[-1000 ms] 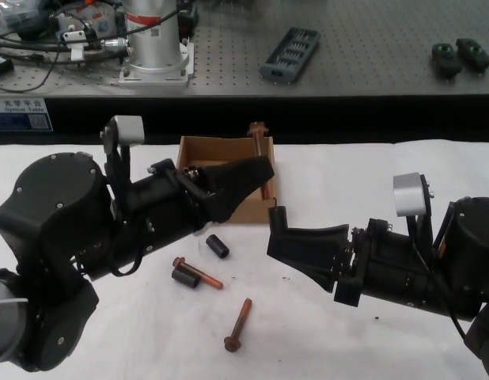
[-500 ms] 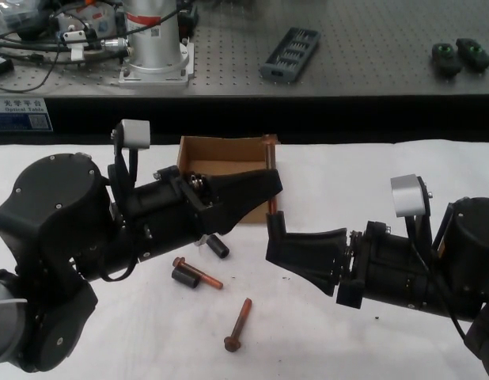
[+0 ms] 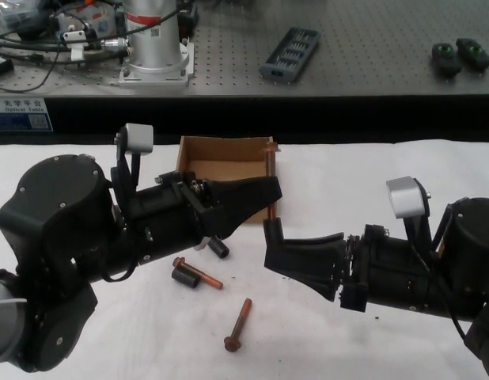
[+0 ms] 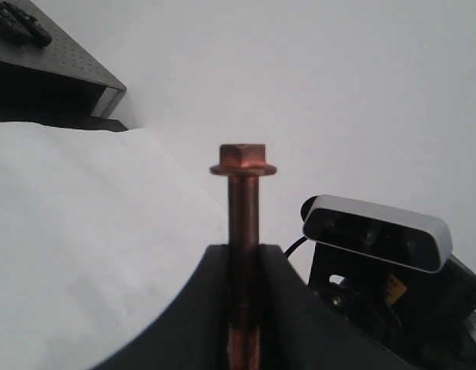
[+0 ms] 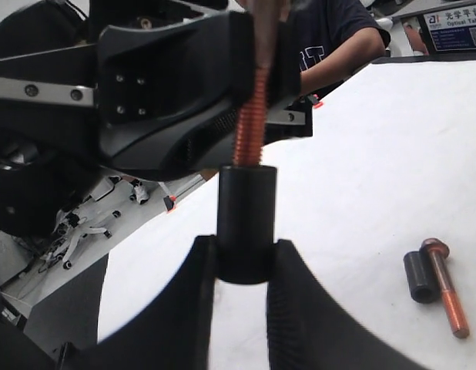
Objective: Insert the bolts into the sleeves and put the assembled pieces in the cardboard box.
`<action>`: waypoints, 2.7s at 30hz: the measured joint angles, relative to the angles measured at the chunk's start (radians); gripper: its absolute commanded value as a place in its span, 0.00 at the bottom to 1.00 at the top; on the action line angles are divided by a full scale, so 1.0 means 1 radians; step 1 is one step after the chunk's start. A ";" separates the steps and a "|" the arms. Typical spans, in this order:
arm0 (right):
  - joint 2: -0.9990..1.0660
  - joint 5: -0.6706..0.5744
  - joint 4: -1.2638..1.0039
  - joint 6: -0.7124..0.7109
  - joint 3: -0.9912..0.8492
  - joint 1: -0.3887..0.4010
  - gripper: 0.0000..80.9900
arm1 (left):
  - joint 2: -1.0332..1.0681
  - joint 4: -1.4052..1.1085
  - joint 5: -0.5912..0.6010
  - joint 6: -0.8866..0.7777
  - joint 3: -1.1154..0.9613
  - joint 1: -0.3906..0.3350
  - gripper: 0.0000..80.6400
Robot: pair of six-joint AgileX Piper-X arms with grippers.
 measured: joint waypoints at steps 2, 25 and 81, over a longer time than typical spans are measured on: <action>0.000 0.000 -0.006 0.003 0.000 0.000 0.04 | 0.000 0.009 0.000 0.000 0.000 0.000 0.01; 0.002 0.006 -0.099 0.075 0.000 -0.004 0.04 | 0.000 -0.006 0.035 0.168 0.000 0.000 0.01; 0.573 0.235 1.409 -0.241 -1.316 -0.040 0.04 | -0.356 0.560 0.023 0.293 0.001 0.338 0.39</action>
